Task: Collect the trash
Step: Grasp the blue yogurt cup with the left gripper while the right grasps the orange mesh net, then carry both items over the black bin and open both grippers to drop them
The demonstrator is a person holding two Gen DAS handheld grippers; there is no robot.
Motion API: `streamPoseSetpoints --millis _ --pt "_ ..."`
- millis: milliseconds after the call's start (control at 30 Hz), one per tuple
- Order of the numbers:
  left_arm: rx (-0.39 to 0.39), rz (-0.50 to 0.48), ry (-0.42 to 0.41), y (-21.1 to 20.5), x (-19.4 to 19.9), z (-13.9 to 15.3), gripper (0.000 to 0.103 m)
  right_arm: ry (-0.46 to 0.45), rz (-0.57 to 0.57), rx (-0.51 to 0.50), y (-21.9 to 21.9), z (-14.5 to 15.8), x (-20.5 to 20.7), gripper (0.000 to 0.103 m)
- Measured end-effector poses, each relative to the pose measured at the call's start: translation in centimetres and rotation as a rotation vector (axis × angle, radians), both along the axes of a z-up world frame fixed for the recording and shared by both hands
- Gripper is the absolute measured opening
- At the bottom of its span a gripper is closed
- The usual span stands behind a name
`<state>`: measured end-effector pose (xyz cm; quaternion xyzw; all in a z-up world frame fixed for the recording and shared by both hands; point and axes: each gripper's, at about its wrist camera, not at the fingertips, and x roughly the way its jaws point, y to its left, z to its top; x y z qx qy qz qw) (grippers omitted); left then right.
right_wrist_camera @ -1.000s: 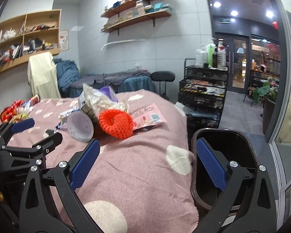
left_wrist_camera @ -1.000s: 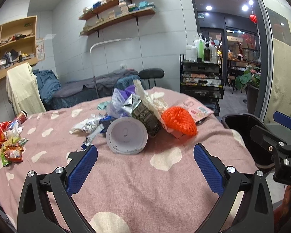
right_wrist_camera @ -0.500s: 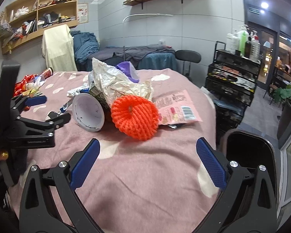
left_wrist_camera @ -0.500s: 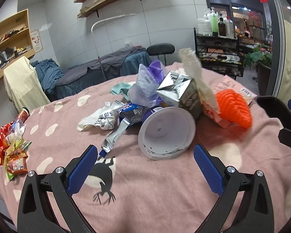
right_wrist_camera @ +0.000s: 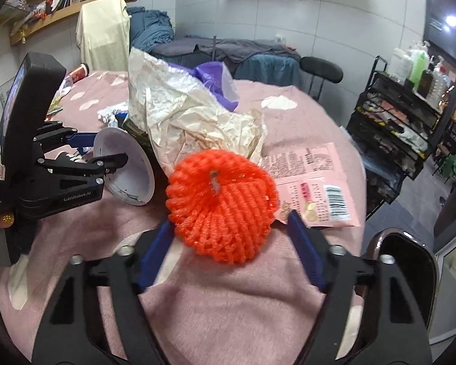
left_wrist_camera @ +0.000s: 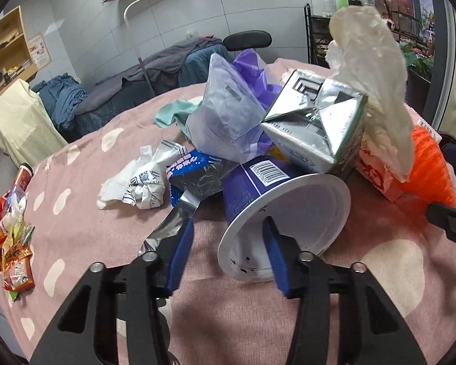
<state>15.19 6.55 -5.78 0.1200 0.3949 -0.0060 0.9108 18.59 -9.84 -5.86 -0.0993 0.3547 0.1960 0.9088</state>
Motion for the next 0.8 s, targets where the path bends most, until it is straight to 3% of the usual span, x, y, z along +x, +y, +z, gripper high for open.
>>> streamPoseSetpoints --millis 67,133,267,600,800 --pt "-0.009 0.009 0.006 0.1 -0.3 0.0 0.027 0.018 0.009 0.017 -0.1 -0.1 0.2 0.04" --pt "-0.024 0.016 0.009 0.2 -0.2 0.1 0.012 0.0 0.013 0.035 -0.4 0.2 -0.1 0.035" --pt "-0.063 0.029 -0.008 0.6 -0.8 0.7 0.009 -0.029 0.009 0.08 -1.3 0.8 -1.3 0.031" --pt "-0.149 0.047 -0.077 1.4 -4.9 2.8 0.008 -0.075 -0.042 0.19 -4.4 2.1 -4.4 0.03" --pt "-0.221 0.007 -0.105 0.4 -7.1 4.0 0.008 -0.132 -0.094 0.218 -6.4 2.8 -6.8 0.03"
